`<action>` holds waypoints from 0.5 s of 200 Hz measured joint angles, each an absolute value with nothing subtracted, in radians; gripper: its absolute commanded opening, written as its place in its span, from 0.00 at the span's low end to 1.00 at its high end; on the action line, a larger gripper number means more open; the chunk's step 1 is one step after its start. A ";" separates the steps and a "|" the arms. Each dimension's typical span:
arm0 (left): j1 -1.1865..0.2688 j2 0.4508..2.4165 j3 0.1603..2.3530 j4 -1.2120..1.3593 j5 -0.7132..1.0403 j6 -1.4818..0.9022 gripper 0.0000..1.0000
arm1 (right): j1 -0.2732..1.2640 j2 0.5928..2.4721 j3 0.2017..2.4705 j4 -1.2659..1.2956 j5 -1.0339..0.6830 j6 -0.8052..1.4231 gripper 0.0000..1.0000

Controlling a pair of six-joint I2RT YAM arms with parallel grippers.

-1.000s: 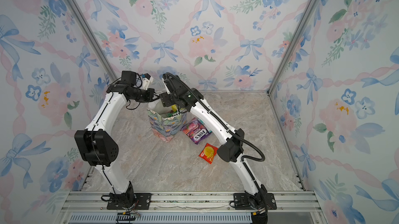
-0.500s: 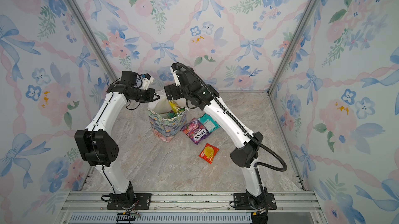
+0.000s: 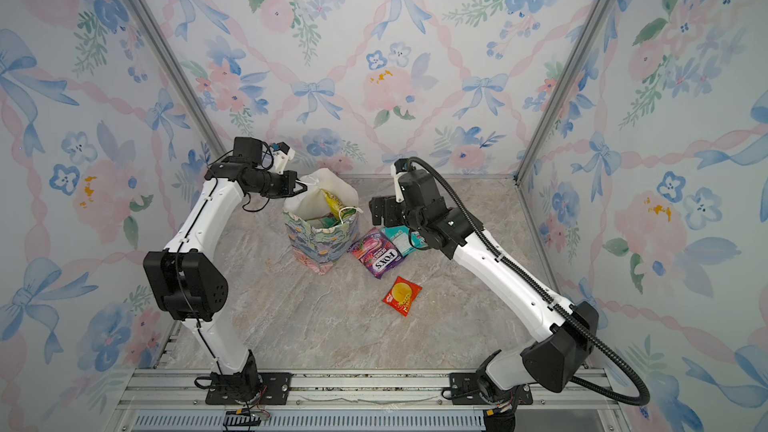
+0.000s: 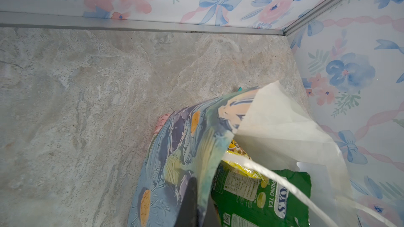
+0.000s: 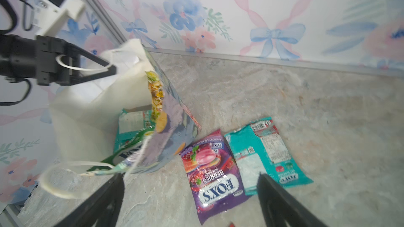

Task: Place the snacks into the paper bag
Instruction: 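Withdraw the right gripper from the bag toward the purple Fox's packet, then lower the right gripper onto the purple Fox's berries packet and grasp it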

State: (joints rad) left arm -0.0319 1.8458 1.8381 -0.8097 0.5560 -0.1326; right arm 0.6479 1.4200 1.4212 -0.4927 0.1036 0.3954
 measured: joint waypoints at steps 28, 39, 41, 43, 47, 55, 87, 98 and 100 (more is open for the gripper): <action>-0.026 1.849 1.838 -0.808 0.548 -0.133 0.00 | 0.601 1.390 1.251 -0.457 0.075 0.495 1.00; -0.023 1.850 1.838 -0.806 0.542 -0.133 0.00 | 0.597 1.391 1.206 -0.446 0.057 0.526 0.98; -0.022 1.851 1.838 -0.806 0.539 -0.133 0.00 | 0.597 1.392 1.198 -0.445 0.053 0.532 0.98; -0.020 1.851 1.838 -0.805 0.538 -0.132 0.00 | 0.597 1.392 1.191 -0.442 0.049 0.538 0.97; -0.019 1.852 1.837 -0.804 0.535 -0.133 0.00 | 0.597 1.394 1.180 -0.438 0.042 0.548 0.96; -0.014 1.855 1.837 -0.801 0.531 -0.132 0.00 | 0.597 1.402 1.158 -0.425 0.022 0.574 0.94; 0.014 1.872 1.837 -0.791 0.521 -0.133 0.00 | 0.596 1.468 1.095 -0.338 -0.040 0.680 0.87; 0.022 1.880 1.837 -0.787 0.521 -0.133 0.00 | 0.596 1.491 1.063 -0.306 -0.056 0.715 0.85; 0.023 1.881 1.837 -0.786 0.521 -0.133 0.00 | 0.596 1.495 1.057 -0.300 -0.058 0.721 0.85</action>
State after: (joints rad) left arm 0.0235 1.8809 1.8370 -0.7860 0.5213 -0.1326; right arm 0.5961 1.4948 1.0573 -0.2996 -0.0578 0.7212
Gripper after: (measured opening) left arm 0.048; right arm 0.868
